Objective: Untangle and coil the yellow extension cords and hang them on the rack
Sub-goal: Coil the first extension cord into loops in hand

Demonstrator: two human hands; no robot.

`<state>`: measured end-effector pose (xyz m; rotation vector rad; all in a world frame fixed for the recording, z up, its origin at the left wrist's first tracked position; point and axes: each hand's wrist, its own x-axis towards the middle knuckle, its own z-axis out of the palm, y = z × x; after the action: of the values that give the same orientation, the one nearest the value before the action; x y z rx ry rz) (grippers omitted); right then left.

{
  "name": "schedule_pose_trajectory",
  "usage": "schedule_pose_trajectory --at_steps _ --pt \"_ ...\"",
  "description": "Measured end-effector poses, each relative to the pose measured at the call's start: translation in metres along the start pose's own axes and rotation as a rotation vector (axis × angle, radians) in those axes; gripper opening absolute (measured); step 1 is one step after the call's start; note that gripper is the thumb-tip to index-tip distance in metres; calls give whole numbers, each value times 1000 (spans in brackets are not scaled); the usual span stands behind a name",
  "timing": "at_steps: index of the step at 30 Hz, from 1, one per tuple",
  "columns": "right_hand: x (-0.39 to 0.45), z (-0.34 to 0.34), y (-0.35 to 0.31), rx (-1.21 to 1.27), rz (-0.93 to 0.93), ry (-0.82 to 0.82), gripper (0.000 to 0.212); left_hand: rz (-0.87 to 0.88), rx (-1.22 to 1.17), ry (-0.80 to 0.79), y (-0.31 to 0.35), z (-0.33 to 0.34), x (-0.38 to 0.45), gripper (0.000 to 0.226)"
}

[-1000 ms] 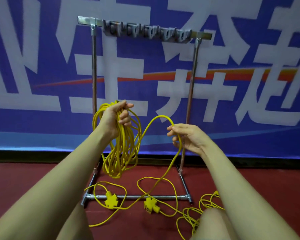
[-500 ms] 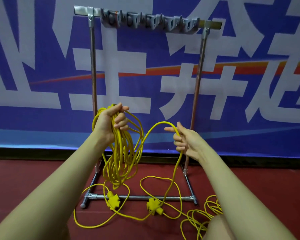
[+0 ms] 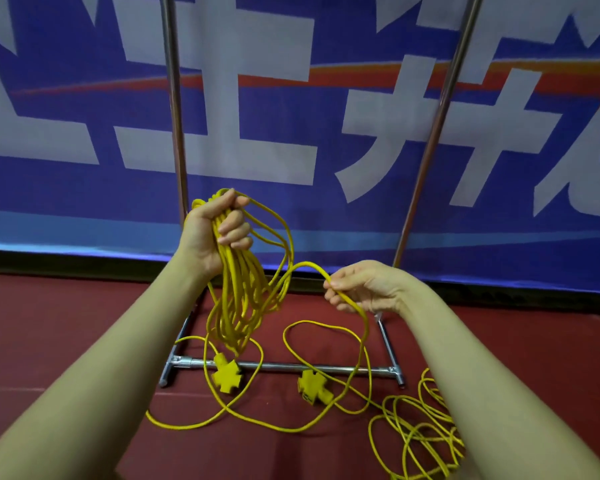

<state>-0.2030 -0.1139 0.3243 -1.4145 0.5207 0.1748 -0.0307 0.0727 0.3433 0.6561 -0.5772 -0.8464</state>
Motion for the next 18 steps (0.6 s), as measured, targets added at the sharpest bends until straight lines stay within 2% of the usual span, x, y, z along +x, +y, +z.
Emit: schedule_pose_trajectory --at_steps 4,7,9,11,15,18 --pt "17 -5 6 22 9 147 15 8 -26 14 0 -11 6 17" --pt "27 -12 14 37 -12 331 14 2 -24 26 -1 -15 6 17" --pt "34 -16 18 78 -66 452 13 -4 -22 34 0 -16 5 17" --pt "39 -15 20 170 -156 502 10 -8 -11 39 1 -17 2 17" --pt "45 -10 15 351 -277 447 12 -1 -11 26 2 -16 -2 16" --pt "37 -10 9 397 -213 271 33 14 -32 10 -2 -14 -1 18"
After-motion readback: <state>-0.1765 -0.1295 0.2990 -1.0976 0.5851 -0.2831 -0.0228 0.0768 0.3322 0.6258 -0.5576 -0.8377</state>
